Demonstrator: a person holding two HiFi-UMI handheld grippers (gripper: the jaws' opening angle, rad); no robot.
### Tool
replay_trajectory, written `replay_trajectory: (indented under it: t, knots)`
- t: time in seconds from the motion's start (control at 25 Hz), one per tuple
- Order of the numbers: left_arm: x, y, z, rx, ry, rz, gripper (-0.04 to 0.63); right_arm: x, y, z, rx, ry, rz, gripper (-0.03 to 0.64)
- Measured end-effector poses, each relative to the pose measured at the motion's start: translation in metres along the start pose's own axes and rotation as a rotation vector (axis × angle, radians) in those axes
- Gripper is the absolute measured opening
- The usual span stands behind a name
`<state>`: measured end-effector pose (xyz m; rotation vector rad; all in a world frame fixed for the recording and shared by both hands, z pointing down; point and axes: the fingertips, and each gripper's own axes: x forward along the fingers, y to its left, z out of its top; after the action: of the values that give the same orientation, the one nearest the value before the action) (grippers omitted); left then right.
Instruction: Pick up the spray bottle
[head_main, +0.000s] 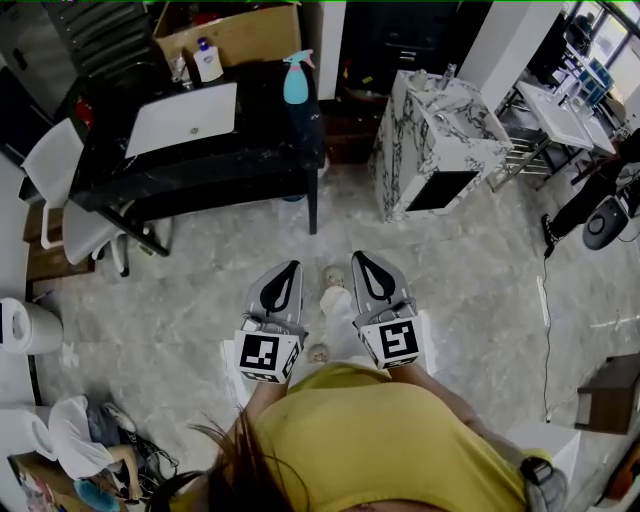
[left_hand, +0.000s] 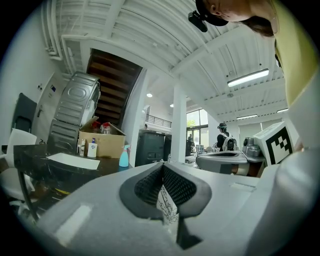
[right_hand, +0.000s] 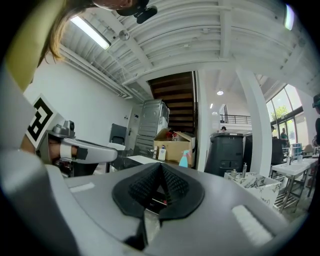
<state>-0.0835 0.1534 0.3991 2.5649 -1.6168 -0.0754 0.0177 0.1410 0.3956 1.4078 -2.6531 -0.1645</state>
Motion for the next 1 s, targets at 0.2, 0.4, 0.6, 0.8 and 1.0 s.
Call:
replay_trajectory:
  t: [0.2,0.4,0.6,0.8,1.0]
  knots:
    - [0.017,0.022,-0.001,0.021,-0.007,0.022,0.006,0.035,-0.007,0.005,0.007,-0.051,0.014,0.002]
    - [0.048,0.050,-0.007,0.019,-0.008,0.042,0.006,0.078,-0.022,-0.005,0.002,-0.059,0.036,0.002]
    - [0.101,0.074,-0.009,0.008,-0.007,0.049,0.006,0.130,-0.053,-0.020,0.018,-0.043,0.046,0.002]
    - [0.181,0.108,0.001,0.009,-0.020,0.048,0.006,0.206,-0.103,-0.024,0.027,-0.034,0.059,0.003]
    - [0.270,0.144,0.016,0.020,-0.037,0.056,0.006,0.285,-0.158,-0.021,0.017,-0.044,0.087,0.002]
